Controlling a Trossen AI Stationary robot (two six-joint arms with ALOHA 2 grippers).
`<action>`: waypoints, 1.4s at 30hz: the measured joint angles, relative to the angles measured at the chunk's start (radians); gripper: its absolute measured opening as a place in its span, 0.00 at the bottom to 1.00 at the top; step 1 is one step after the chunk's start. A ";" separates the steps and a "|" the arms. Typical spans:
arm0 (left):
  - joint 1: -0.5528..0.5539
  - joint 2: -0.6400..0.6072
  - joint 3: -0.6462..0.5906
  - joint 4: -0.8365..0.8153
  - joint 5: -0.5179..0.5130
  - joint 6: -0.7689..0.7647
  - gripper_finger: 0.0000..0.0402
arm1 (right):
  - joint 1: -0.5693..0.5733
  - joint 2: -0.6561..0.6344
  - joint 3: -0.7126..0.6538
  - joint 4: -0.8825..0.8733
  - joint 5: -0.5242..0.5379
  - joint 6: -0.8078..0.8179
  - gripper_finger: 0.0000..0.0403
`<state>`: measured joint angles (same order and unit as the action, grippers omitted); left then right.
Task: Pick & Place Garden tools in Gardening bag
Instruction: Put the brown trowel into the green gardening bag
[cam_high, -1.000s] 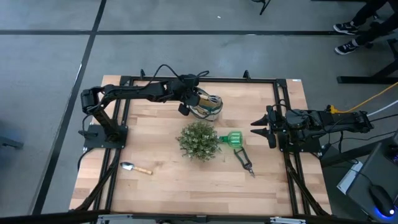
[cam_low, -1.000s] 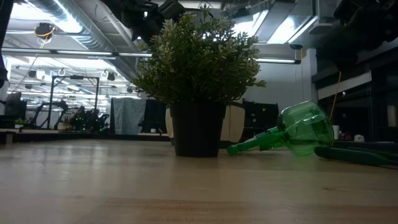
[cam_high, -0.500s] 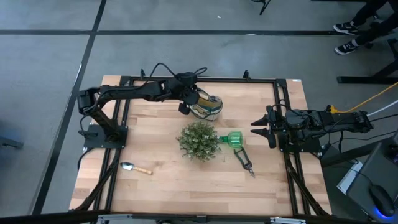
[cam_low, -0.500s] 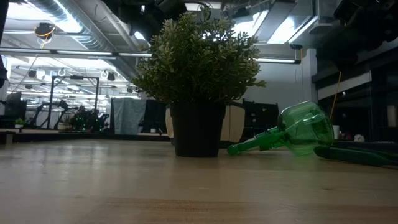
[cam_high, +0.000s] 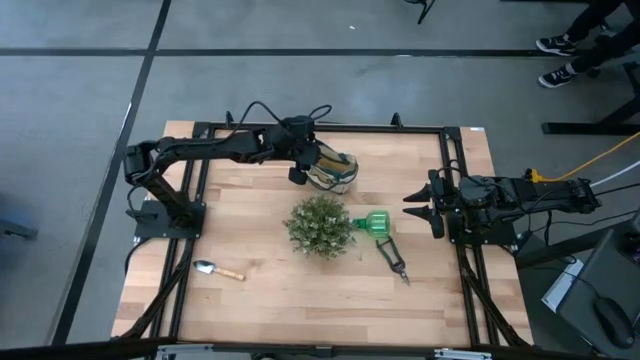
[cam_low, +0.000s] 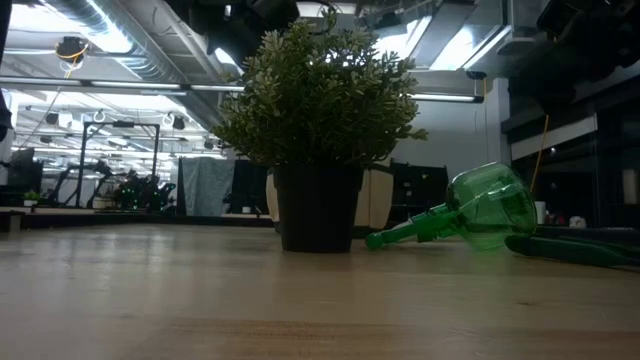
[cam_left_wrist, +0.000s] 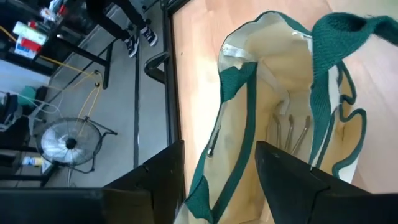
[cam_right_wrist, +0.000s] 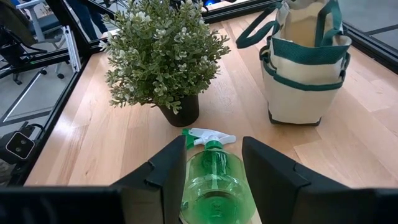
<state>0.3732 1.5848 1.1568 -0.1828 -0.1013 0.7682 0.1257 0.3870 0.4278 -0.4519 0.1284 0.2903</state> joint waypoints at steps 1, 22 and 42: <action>-0.003 0.000 0.000 0.000 -0.006 0.000 0.49 | 0.000 0.000 0.000 0.000 0.000 0.000 0.40; -0.055 -0.238 0.000 -0.216 -0.083 -0.149 0.47 | 0.000 0.000 0.000 0.000 0.000 0.000 0.40; -0.241 -0.408 0.000 -0.626 0.085 -0.662 0.46 | 0.000 0.000 0.000 0.000 0.000 0.000 0.40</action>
<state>0.1320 1.1767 1.1568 -0.8090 -0.0166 0.1063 0.1257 0.3870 0.4278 -0.4519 0.1284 0.2905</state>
